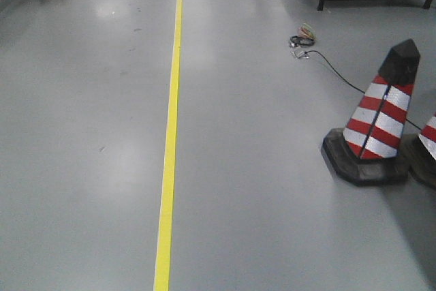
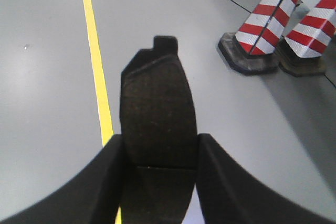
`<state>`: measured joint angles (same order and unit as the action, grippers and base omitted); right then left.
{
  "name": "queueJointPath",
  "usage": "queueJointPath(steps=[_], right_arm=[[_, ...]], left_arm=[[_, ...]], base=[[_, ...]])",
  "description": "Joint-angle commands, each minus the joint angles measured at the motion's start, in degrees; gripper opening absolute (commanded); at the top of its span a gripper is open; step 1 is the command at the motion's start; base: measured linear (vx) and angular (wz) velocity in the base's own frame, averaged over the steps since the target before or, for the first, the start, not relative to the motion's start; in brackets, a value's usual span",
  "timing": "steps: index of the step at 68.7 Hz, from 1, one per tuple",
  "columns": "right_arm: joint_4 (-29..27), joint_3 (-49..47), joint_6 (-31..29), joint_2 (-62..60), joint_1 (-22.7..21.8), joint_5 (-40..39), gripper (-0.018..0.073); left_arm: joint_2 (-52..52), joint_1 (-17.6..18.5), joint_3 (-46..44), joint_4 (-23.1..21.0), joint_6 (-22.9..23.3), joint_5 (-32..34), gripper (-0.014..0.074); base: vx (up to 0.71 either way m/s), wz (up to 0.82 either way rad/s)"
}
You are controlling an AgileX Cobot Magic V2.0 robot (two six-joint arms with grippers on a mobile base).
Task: Move and align brake pads A on conveyor
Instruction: 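Drive along the yellow floor line past the striped cones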
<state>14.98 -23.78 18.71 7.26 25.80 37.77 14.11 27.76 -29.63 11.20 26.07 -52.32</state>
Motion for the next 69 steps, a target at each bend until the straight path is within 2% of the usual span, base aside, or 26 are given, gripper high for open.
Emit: queueJointPath(steps=[1,40,69], right_arm=[[1.5,-1.7,-0.6,0.7,0.0,-5.7,-0.0004],[1.5,-1.7,-0.6,0.7,0.0,-5.7,-0.0004],[1.5,-1.7,-0.6,0.7,0.0,-5.7,-0.0004]], left_arm=[[0.9,0.1,-1.4,0.7,0.3,5.0,-0.0006],[0.9,0.1,-1.4,0.7,0.3,5.0,-0.0006],[0.9,0.1,-1.4,0.7,0.3,5.0,-0.0006]], base=[[0.72,0.00],[0.67,-0.04],[0.52,-0.13]])
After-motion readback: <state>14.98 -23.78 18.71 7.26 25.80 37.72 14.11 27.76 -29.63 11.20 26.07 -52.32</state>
